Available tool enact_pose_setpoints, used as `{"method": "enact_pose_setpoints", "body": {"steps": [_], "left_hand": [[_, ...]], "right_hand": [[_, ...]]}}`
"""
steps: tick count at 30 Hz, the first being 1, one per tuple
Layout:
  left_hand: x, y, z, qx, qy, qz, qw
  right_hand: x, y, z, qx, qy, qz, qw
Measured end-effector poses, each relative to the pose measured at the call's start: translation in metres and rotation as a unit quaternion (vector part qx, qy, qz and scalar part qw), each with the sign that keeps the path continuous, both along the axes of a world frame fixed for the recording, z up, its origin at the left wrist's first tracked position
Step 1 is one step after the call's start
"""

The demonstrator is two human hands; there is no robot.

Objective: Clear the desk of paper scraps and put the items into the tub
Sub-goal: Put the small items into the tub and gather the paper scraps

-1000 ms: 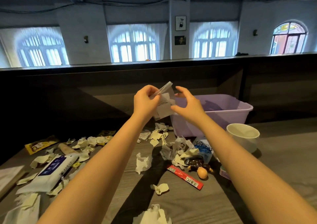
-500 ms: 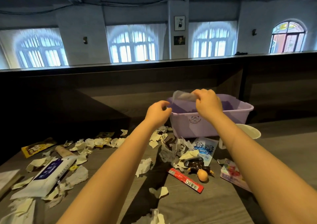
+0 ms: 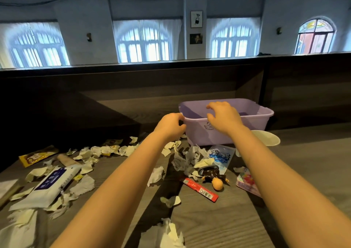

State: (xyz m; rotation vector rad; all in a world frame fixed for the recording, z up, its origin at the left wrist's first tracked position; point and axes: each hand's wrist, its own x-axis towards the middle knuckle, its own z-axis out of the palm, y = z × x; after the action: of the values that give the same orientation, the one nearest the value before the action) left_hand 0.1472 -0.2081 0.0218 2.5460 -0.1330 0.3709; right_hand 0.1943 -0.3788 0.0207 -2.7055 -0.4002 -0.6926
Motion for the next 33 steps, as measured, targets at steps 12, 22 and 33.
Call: {"method": "enact_pose_setpoints", "body": {"steps": [12, 22, 33], "left_hand": [[-0.081, -0.007, -0.037, 0.164, 0.051, -0.091, 0.981], [-0.102, -0.026, -0.075, 0.169, 0.114, -0.152, 0.967], [-0.105, -0.052, -0.088, 0.356, -0.036, -0.120, 0.926]], "right_hand": [[-0.113, -0.018, -0.040, 0.067, 0.155, 0.083, 0.982], [-0.140, -0.069, -0.098, -0.069, 0.148, -0.073, 0.984], [-0.140, -0.066, -0.112, -0.043, 0.073, -0.067, 0.994]]}}
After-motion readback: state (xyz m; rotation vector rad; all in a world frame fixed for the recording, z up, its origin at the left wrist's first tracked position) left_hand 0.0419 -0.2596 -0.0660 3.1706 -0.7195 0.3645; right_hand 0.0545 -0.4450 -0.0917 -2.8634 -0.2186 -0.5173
